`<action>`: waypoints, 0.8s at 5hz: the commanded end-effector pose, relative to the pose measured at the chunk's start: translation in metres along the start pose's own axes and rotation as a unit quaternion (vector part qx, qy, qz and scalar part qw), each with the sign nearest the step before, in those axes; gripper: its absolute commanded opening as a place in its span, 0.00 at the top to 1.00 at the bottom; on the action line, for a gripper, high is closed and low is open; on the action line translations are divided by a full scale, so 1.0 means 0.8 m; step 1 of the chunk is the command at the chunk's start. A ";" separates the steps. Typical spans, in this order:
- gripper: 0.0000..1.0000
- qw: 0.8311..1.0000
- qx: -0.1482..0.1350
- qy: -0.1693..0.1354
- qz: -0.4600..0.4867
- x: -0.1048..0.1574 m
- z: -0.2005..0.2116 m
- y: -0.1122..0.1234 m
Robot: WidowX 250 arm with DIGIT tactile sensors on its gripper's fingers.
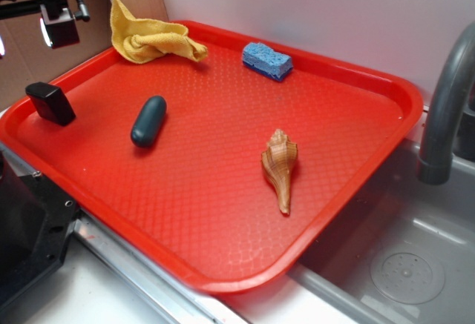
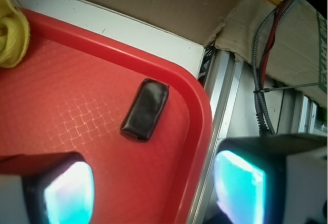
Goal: Grab the black box.
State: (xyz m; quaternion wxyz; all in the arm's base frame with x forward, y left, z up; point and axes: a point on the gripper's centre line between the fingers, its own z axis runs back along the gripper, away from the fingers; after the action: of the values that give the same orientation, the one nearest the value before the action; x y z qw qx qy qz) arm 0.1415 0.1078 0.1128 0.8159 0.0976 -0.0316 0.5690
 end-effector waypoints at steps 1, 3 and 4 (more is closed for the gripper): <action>0.00 1.000 -0.004 -0.005 0.013 -0.004 0.003 0.014; 0.00 0.999 0.005 -0.016 0.041 0.008 -0.017 0.008; 0.00 0.999 -0.001 -0.032 0.038 0.009 -0.037 0.011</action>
State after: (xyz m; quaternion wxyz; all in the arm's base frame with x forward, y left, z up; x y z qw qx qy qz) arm 0.1451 0.1231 0.0820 0.7998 0.1157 -0.0510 0.5868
